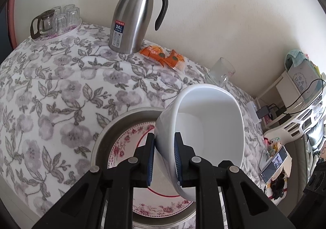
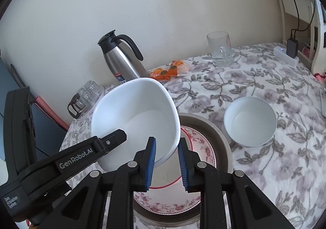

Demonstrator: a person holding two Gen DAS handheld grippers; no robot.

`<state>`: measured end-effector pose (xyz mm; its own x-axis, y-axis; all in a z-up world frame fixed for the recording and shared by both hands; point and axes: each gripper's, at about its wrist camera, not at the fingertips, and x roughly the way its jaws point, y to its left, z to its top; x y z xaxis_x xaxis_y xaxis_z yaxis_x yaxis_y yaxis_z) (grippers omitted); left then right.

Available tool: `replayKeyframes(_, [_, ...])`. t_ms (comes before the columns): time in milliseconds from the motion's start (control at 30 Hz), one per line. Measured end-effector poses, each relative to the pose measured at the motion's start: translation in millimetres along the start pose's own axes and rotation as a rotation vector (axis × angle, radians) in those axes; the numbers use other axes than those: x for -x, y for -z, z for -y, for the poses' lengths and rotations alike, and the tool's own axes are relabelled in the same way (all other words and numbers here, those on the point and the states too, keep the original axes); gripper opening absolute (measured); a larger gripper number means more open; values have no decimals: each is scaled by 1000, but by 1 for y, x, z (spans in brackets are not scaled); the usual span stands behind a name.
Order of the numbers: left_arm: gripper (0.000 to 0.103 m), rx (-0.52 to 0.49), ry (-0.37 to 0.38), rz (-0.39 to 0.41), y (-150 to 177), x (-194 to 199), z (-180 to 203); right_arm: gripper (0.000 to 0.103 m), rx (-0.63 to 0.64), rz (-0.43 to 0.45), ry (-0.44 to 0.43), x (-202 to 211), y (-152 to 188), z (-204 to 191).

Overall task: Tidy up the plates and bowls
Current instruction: 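Lift the MAX bowl with both grippers and carry it over the basin, then lower the MAX bowl into the red-rimmed bowl with both grippers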

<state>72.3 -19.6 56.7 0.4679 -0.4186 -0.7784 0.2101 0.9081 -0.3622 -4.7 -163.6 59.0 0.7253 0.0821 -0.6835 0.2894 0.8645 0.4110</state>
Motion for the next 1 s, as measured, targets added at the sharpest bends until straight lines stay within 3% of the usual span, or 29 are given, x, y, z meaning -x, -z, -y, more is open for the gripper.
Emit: replayKeyframes(1000, [20, 32, -40, -119, 8, -31, -10, 24, -19, -116, 28, -28, 9, 10])
